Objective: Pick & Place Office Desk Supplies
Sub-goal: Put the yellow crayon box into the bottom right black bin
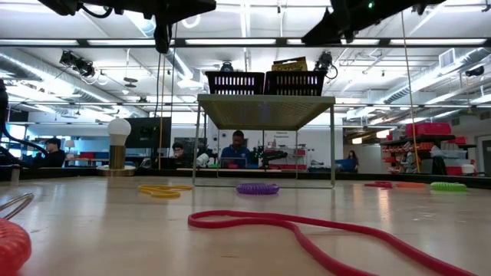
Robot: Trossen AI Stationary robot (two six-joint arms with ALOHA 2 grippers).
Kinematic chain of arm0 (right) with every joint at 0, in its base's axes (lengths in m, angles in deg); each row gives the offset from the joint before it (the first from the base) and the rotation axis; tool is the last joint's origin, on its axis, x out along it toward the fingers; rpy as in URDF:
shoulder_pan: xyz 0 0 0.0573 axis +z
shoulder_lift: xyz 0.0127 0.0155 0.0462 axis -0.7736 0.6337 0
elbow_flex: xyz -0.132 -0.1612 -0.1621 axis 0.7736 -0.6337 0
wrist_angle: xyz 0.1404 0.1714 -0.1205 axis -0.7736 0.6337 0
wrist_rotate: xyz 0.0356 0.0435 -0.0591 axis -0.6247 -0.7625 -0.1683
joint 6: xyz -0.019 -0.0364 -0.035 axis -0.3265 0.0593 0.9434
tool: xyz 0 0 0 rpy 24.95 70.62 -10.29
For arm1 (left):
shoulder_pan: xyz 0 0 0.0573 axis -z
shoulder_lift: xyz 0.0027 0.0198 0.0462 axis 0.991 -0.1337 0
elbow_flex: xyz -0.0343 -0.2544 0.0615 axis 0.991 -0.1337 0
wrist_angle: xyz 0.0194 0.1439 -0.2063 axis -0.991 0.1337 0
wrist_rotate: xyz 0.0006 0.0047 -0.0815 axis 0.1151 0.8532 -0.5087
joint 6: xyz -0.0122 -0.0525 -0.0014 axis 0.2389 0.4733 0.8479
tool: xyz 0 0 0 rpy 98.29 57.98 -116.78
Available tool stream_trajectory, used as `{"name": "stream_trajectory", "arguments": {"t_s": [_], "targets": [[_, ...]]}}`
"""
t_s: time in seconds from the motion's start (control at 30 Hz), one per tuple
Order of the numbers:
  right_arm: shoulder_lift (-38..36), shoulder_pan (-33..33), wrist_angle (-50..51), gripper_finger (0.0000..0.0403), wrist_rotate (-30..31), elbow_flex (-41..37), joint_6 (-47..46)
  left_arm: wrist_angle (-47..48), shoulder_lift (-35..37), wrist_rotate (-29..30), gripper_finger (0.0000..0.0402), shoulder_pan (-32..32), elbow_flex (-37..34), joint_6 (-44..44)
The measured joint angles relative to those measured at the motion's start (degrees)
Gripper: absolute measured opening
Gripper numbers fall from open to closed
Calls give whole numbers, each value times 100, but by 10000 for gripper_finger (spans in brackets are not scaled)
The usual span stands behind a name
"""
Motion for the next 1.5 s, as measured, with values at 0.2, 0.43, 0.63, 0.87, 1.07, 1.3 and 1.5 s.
{"name": "stream_trajectory", "arguments": {"t_s": [0.2, 0.43, 0.63, 0.87, 1.07, 1.3, 1.5], "targets": [[82, 253, 1531, 132, 14, 1011, -408, 34, 0, 0, 7, 0, 0, 132], [1450, 736, 3951, 10, -171, 2530, -1206, 199, 0, 2, 7, -4, 0, 370], [2750, 1041, 4949, 21, 222, 3502, -1471, 254, 0, 90, 7, -7, 0, 345], [3573, 1117, 5358, 5, 922, 4091, -1605, 264, -29, 109, 7, -7, 0, 295], [3743, 987, 5669, 10, 921, 4128, -1859, 290, -39, 109, 7, -6, 0, 287], [3748, 849, 5725, 11, 1370, 4130, -2092, 300, -39, 109, 7, -7, 0, 210], [3748, 813, 5725, 11, 1580, 4130, -2101, 352, -39, 109, 7, -7, 0, 191]]}}
